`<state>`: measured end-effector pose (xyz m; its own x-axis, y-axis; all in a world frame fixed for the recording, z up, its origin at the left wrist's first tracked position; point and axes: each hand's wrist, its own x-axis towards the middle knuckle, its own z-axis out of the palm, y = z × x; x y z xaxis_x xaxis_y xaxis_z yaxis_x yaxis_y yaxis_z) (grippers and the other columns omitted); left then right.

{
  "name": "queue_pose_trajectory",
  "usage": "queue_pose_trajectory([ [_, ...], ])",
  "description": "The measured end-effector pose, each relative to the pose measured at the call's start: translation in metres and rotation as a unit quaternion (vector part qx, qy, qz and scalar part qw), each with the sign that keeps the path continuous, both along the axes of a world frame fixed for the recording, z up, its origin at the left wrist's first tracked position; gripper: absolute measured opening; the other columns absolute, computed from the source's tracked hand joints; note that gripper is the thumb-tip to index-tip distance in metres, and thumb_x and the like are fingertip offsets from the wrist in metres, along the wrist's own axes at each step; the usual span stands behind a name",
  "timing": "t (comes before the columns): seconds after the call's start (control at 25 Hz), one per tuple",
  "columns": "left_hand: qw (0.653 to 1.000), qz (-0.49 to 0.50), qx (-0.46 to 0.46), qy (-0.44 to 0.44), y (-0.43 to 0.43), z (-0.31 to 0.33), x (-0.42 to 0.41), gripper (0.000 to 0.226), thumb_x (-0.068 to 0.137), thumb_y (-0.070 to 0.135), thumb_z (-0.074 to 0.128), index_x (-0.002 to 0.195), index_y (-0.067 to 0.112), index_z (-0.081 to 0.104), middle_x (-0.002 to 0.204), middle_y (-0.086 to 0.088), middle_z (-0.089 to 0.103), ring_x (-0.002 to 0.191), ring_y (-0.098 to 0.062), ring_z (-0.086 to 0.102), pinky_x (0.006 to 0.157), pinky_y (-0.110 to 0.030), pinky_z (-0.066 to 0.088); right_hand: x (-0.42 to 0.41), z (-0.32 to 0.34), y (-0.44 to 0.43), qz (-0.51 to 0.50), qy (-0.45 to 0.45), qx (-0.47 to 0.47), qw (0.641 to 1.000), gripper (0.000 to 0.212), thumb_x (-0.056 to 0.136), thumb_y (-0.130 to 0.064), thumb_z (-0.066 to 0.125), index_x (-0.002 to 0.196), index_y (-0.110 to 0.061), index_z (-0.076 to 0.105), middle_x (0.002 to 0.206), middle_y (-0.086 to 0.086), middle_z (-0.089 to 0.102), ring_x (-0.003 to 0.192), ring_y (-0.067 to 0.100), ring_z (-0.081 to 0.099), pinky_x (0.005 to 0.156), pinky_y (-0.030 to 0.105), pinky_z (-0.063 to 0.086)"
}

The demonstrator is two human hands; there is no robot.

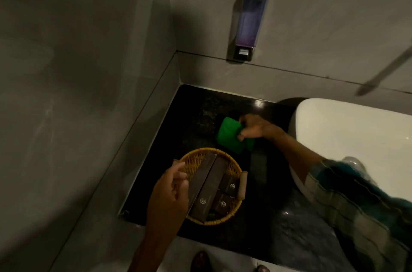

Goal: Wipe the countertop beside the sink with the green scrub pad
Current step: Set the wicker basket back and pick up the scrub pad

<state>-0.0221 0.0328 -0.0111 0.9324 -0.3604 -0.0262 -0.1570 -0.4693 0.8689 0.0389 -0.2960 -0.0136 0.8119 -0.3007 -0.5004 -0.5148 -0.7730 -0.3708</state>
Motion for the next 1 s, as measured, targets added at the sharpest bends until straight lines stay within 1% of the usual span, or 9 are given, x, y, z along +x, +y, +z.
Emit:
queue_pose_trajectory([
  [0.16, 0.992, -0.056, 0.023, -0.108, -0.073, 0.036, -0.006, 0.03, 0.083, 0.039, 0.057, 0.112, 0.046, 0.051, 0.118, 0.017, 0.055, 0.109, -0.004, 0.048, 0.094, -0.035, 0.046, -0.081, 0.033, 0.009, -0.107, -0.176, 0.196, 0.959, 0.029, 0.071, -0.005, 0.076, 0.095, -0.019, 0.067, 0.093, 0.005, 0.07, 0.091, 0.021, 0.067, 0.08, 0.034, 0.055],
  [0.28, 0.996, -0.089, -0.012, -0.027, -0.144, 0.055, -0.029, 0.062, 0.075, 0.053, 0.064, 0.131, 0.039, 0.042, 0.132, 0.012, 0.047, 0.121, -0.008, 0.045, 0.098, -0.035, 0.044, -0.161, 0.059, -0.021, -0.227, -0.31, 0.418, 0.823, 0.027, 0.073, 0.004, 0.071, 0.094, -0.015, 0.073, 0.091, 0.006, 0.076, 0.085, 0.02, 0.072, 0.071, 0.031, 0.058],
  [0.36, 0.985, -0.128, -0.091, 0.07, -0.192, 0.06, -0.053, 0.069, 0.068, 0.055, 0.07, 0.129, 0.038, 0.043, 0.122, 0.004, 0.062, 0.109, -0.006, 0.061, 0.092, -0.034, 0.053, -0.212, 0.069, -0.045, -0.272, -0.351, 0.51, 0.737, 0.028, 0.077, -0.005, 0.071, 0.103, -0.013, 0.072, 0.102, 0.008, 0.076, 0.093, 0.021, 0.072, 0.071, 0.028, 0.059],
  [0.4, 0.978, -0.151, -0.116, 0.083, -0.22, 0.062, -0.074, 0.06, 0.069, 0.051, 0.072, 0.123, 0.04, 0.047, 0.109, 0.001, 0.069, 0.096, -0.004, 0.068, 0.082, -0.029, 0.057, -0.243, 0.073, -0.063, -0.292, -0.362, 0.518, 0.717, 0.028, 0.081, -0.012, 0.071, 0.109, -0.014, 0.07, 0.107, 0.008, 0.075, 0.097, 0.021, 0.072, 0.072, 0.028, 0.059],
  [0.56, 0.965, -0.23, -0.109, 0.065, -0.329, 0.065, -0.172, 0.038, 0.081, 0.027, 0.073, 0.101, 0.047, 0.047, 0.081, 0.004, 0.072, 0.067, -0.001, 0.069, 0.056, -0.012, 0.052, -0.368, 0.069, -0.143, -0.382, -0.314, 0.385, 0.779, 0.028, 0.09, -0.041, 0.062, 0.118, -0.036, 0.058, 0.11, -0.006, 0.074, 0.096, 0.014, 0.073, 0.065, 0.029, 0.06],
  [0.68, 0.952, -0.293, -0.082, 0.036, -0.418, 0.061, -0.244, 0.029, 0.081, 0.025, 0.07, 0.093, 0.04, 0.048, 0.076, 0.001, 0.071, 0.063, -0.005, 0.068, 0.056, -0.018, 0.052, -0.455, 0.059, -0.205, -0.492, -0.333, 0.304, 0.745, 0.034, 0.088, -0.019, 0.063, 0.117, -0.03, 0.048, 0.095, -0.004, 0.07, 0.079, 0.012, 0.07, 0.053, 0.027, 0.053],
  [0.8, 0.924, -0.382, -0.003, -0.033, -0.502, 0.047, -0.329, 0.02, 0.087, 0.023, 0.062, 0.106, 0.029, 0.061, 0.087, -0.011, 0.073, 0.08, -0.027, 0.069, 0.074, -0.035, 0.052, -0.542, 0.045, -0.264, -0.557, -0.372, 0.152, 0.727, 0.049, 0.085, 0.001, 0.061, 0.119, -0.029, 0.041, 0.06, -0.004, 0.061, 0.051, 0.01, 0.057, 0.05, 0.024, 0.049],
  [0.92, 0.876, -0.463, 0.07, -0.118, -0.558, 0.032, -0.394, 0.035, 0.092, 0.027, 0.052, 0.126, 0.023, 0.058, 0.113, -0.018, 0.069, 0.106, -0.036, 0.061, 0.091, -0.042, 0.046, -0.594, 0.026, -0.307, -0.542, -0.278, -0.035, 0.792, 0.031, 0.085, -0.003, 0.059, 0.112, -0.02, 0.056, 0.091, 0.011, 0.068, 0.079, 0.026, 0.061, 0.078, 0.035, 0.048],
  [1.0, 0.843, -0.498, 0.133, -0.156, -0.579, 0.015, -0.411, 0.043, 0.092, 0.031, 0.046, 0.135, 0.023, 0.049, 0.127, -0.018, 0.063, 0.122, -0.034, 0.051, 0.102, -0.046, 0.037, -0.603, 0.017, -0.325, -0.521, -0.226, -0.075, 0.819, 0.025, 0.088, -0.006, 0.053, 0.112, -0.013, 0.06, 0.11, 0.019, 0.065, 0.103, 0.032, 0.058, 0.09, 0.036, 0.043],
])
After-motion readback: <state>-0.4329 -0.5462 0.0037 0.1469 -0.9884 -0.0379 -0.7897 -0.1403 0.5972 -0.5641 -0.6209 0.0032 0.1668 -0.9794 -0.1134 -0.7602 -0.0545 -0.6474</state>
